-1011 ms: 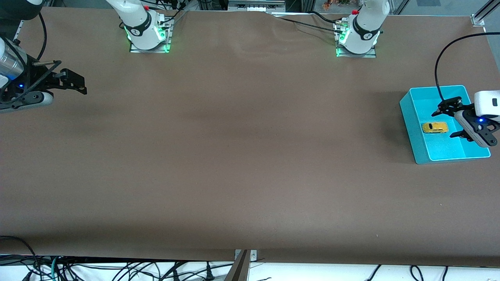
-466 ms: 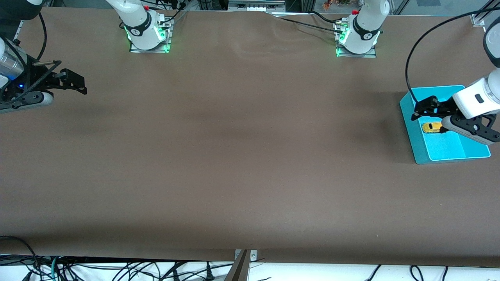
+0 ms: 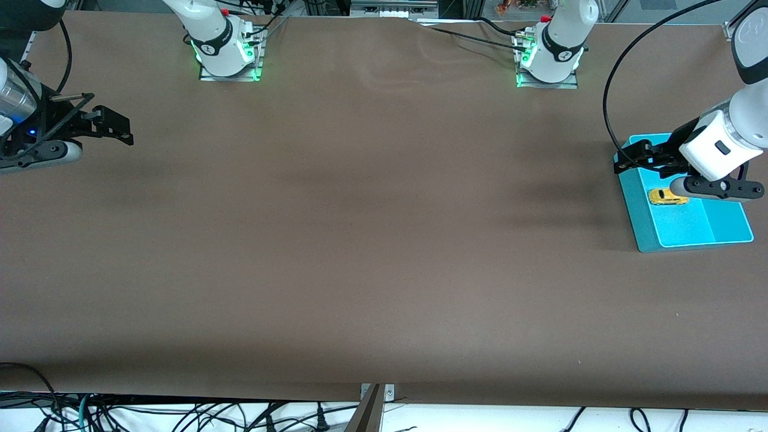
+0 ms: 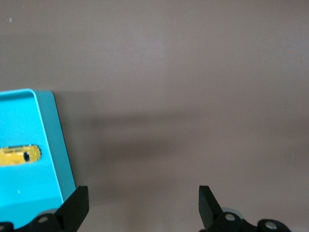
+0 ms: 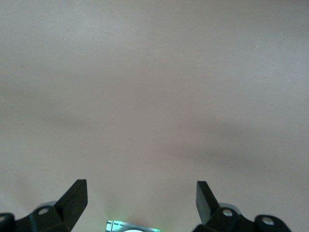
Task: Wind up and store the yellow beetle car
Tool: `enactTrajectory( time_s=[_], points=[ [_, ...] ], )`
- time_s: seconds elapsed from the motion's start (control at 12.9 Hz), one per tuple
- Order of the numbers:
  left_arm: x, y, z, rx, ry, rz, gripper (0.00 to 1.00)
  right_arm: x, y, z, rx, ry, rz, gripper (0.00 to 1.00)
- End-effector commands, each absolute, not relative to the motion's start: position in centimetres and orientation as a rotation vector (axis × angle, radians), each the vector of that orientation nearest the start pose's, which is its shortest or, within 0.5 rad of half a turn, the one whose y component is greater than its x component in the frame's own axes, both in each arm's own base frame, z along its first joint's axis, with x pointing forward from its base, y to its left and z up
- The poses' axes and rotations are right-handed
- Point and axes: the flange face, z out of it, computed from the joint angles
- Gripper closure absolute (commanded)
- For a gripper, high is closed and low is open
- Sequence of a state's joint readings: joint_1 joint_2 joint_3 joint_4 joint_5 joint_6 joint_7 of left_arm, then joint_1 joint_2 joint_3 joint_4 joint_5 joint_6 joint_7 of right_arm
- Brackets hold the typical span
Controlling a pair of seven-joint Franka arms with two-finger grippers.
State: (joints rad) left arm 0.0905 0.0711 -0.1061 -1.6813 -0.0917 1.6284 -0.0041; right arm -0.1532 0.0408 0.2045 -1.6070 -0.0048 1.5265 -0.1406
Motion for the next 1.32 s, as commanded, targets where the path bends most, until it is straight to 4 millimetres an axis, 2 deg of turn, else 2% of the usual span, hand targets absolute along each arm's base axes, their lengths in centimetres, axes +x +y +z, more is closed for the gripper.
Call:
enactTrajectory(
  time_s=[0.0,0.54,1.24],
  points=[
    [56.73,-1.51,54.66,-3.232,-0.081,0.221,0.00,55.89,2.39,58.69,-3.106,-0.309,0.194,0.00],
    [57.11,-0.79,53.78,-3.242,-0.087,0.245,0.00,55.80,2.69,58.47,-3.081,-0.302,0.193,0.00],
    [57.12,-0.72,53.78,-3.244,-0.087,0.245,0.00,55.73,2.71,58.55,-3.084,-0.292,0.184,0.00]
  ],
)
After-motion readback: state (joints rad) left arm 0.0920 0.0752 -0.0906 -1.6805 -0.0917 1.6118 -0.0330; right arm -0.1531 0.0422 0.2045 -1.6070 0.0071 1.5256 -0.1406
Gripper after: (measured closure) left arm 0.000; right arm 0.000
